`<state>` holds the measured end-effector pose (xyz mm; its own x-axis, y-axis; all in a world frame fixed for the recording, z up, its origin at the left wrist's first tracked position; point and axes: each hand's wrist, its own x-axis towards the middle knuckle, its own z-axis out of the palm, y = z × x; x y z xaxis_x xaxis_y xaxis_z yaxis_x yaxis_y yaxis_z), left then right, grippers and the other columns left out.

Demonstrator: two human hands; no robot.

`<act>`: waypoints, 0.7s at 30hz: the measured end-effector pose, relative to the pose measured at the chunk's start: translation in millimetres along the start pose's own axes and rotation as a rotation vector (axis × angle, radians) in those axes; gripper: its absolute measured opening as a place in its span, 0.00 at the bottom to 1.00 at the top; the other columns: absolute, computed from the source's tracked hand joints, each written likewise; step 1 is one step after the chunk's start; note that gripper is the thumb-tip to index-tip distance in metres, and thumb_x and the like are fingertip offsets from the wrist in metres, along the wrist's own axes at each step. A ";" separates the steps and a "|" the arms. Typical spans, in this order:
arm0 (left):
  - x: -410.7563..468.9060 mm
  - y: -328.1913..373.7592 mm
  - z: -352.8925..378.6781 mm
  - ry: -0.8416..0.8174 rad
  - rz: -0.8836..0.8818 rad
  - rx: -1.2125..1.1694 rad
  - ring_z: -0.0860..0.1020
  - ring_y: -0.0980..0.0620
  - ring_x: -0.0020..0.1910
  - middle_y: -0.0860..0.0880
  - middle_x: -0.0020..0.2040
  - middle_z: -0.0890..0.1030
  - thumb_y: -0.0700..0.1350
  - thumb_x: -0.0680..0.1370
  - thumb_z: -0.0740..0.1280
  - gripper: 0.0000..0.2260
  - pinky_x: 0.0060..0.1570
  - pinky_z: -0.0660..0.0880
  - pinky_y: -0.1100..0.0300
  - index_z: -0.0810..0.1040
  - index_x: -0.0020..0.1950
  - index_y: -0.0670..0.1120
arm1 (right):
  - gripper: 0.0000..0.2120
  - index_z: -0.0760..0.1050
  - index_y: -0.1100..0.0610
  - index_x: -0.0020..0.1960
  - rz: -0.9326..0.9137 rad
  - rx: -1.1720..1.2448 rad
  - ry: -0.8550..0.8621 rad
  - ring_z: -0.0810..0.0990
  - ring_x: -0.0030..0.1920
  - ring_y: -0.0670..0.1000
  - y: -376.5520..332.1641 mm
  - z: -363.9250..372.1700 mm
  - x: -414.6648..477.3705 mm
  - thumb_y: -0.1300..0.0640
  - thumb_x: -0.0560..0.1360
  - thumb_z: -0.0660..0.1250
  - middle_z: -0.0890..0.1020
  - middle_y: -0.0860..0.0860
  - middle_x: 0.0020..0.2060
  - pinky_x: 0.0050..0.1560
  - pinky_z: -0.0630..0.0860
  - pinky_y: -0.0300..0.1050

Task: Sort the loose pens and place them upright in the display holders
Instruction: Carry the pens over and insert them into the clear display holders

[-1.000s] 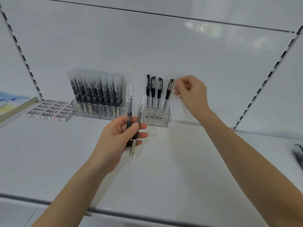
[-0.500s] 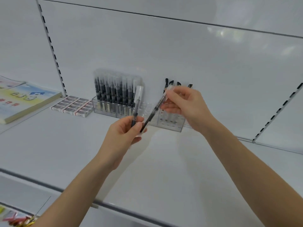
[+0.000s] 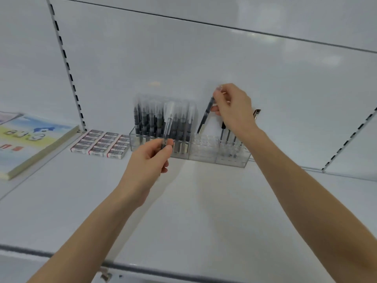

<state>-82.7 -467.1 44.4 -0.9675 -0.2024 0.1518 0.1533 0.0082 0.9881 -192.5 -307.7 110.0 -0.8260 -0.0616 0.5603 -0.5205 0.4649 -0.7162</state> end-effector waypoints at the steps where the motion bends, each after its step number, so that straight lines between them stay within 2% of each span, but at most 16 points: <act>1: 2.4 0.5 -2.8 -0.029 0.003 0.002 0.66 0.54 0.29 0.44 0.34 0.65 0.43 0.78 0.61 0.12 0.23 0.64 0.74 0.75 0.52 0.33 | 0.05 0.71 0.57 0.49 0.008 -0.015 0.009 0.81 0.44 0.54 -0.8 2.5 0.6 0.59 0.80 0.57 0.76 0.49 0.38 0.44 0.78 0.38; 5: 10.5 -0.2 -12.1 -0.118 -0.009 -0.018 0.66 0.54 0.30 0.47 0.31 0.68 0.44 0.78 0.60 0.13 0.25 0.65 0.73 0.76 0.51 0.35 | 0.08 0.72 0.62 0.52 0.039 -0.076 0.058 0.79 0.40 0.53 -5.3 8.5 5.1 0.61 0.80 0.56 0.77 0.55 0.42 0.36 0.76 0.29; 7: 13.1 -0.5 -15.2 -0.149 -0.028 -0.025 0.67 0.55 0.30 0.49 0.30 0.69 0.45 0.79 0.60 0.13 0.26 0.65 0.72 0.76 0.50 0.36 | 0.09 0.73 0.64 0.54 0.050 -0.113 0.060 0.78 0.38 0.52 -5.8 11.5 7.5 0.61 0.80 0.56 0.78 0.58 0.44 0.35 0.76 0.28; 9: 14.9 -0.7 -17.9 -0.169 -0.043 -0.032 0.67 0.55 0.29 0.50 0.29 0.70 0.45 0.79 0.60 0.12 0.25 0.64 0.72 0.76 0.49 0.36 | 0.10 0.73 0.65 0.54 0.066 -0.155 0.046 0.80 0.41 0.56 -4.9 16.2 10.0 0.61 0.80 0.56 0.79 0.62 0.47 0.38 0.78 0.33; 11: 16.5 -0.2 -19.7 -0.185 -0.049 -0.040 0.67 0.55 0.29 0.49 0.29 0.70 0.45 0.79 0.60 0.11 0.24 0.64 0.72 0.76 0.48 0.38 | 0.09 0.73 0.66 0.52 0.097 -0.199 0.009 0.81 0.46 0.60 -3.7 22.6 11.2 0.62 0.79 0.57 0.80 0.63 0.47 0.43 0.80 0.42; 12: 17.1 0.1 -20.3 -0.188 -0.046 -0.045 0.67 0.55 0.30 0.48 0.30 0.70 0.45 0.78 0.60 0.10 0.24 0.64 0.72 0.76 0.45 0.39 | 0.09 0.73 0.66 0.51 0.111 -0.217 -0.017 0.81 0.46 0.61 -2.7 25.7 11.1 0.62 0.79 0.57 0.80 0.63 0.47 0.43 0.79 0.42; 14: 18.3 -0.8 -21.4 -0.192 -0.031 -0.049 0.67 0.54 0.30 0.44 0.34 0.71 0.44 0.78 0.60 0.11 0.24 0.64 0.73 0.73 0.38 0.40 | 0.09 0.73 0.65 0.49 0.130 -0.250 -0.064 0.81 0.47 0.61 -0.6 31.4 9.2 0.62 0.79 0.56 0.80 0.63 0.45 0.38 0.78 0.36; 16: 17.4 -1.9 -22.7 -0.200 -0.013 -0.041 0.67 0.54 0.29 0.43 0.34 0.69 0.43 0.78 0.61 0.12 0.24 0.64 0.73 0.72 0.38 0.37 | 0.09 0.74 0.65 0.50 0.148 -0.269 -0.074 0.81 0.47 0.61 1.6 33.6 7.4 0.62 0.79 0.56 0.80 0.63 0.45 0.38 0.77 0.37; 18: 16.2 -2.6 -24.0 -0.215 0.003 -0.034 0.67 0.54 0.29 0.45 0.32 0.68 0.41 0.78 0.61 0.11 0.24 0.64 0.74 0.73 0.41 0.35 | 0.10 0.74 0.66 0.50 0.165 -0.268 -0.074 0.82 0.46 0.61 2.5 34.0 6.7 0.61 0.79 0.57 0.81 0.62 0.45 0.43 0.79 0.43; 21: 15.1 -2.5 -23.6 -0.220 0.005 -0.056 0.68 0.54 0.30 0.46 0.33 0.69 0.40 0.78 0.61 0.08 0.24 0.65 0.74 0.75 0.40 0.41 | 0.12 0.74 0.67 0.50 0.155 -0.292 -0.093 0.82 0.45 0.61 2.5 35.6 7.9 0.60 0.80 0.57 0.81 0.64 0.45 0.50 0.78 0.55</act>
<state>-92.9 -493.3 43.6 -0.9864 0.0160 0.1637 0.1628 -0.0469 0.9855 -208.0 -338.4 97.8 -0.9136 -0.0444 0.4042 -0.3143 0.7078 -0.6326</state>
